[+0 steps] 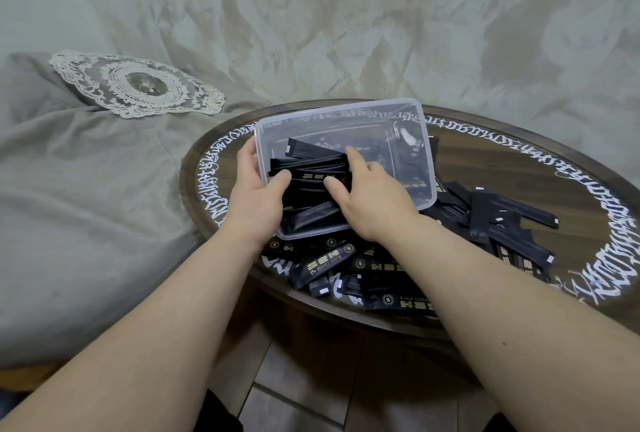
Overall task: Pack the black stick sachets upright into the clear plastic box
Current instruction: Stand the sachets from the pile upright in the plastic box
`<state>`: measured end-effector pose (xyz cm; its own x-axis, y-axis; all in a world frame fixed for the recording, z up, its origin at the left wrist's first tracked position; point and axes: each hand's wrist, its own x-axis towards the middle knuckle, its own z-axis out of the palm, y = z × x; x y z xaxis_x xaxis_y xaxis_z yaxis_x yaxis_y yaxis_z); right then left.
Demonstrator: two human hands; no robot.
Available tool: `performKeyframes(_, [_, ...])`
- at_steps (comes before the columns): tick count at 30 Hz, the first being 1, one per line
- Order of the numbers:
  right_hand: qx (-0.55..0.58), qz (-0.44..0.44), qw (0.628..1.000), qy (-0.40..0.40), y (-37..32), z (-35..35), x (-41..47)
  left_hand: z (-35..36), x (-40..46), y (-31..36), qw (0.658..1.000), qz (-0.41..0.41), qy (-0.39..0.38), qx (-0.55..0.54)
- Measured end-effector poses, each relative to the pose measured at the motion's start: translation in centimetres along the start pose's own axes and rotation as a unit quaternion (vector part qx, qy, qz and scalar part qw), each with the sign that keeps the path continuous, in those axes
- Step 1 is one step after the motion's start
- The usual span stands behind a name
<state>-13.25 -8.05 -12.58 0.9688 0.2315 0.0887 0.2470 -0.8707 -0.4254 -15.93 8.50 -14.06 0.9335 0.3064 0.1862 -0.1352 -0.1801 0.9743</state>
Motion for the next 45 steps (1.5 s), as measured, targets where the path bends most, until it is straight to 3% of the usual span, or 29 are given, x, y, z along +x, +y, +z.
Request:
performKeyframes(7, [0.032, -0.001, 0.999, 0.036, -0.5, -0.2, 0.1, 0.3, -0.3, 1.0, 0.99, 0.082, 0.001, 0.117])
performKeyframes(16, [0.086, -0.082, 0.992, -0.032, 0.5, -1.2, 0.5, -0.1, 0.0, 0.5, 0.993, 0.052, -0.006, 0.105])
performKeyframes(21, [-0.056, -0.209, 0.974, -0.061, 0.3, -3.6, 0.6, -0.6, 0.4, 0.1, 0.996, 0.042, -0.015, 0.084])
performKeyframes(29, [-0.301, -0.265, 0.91, -0.107, -3.6, -3.9, 2.0, -0.6, 0.0, 1.3, 0.99, 0.038, -0.022, 0.135])
performKeyframes(39, [-0.291, -0.248, 0.921, -0.07, -3.4, -0.9, 2.7, -0.6, -0.1, 1.1, 0.991, 0.028, -0.032, 0.131])
performKeyframes(45, [-0.296, -0.281, 0.905, -0.118, -3.1, -2.4, 3.6, -0.5, -0.2, 0.8, 0.987, 0.034, -0.03, 0.152])
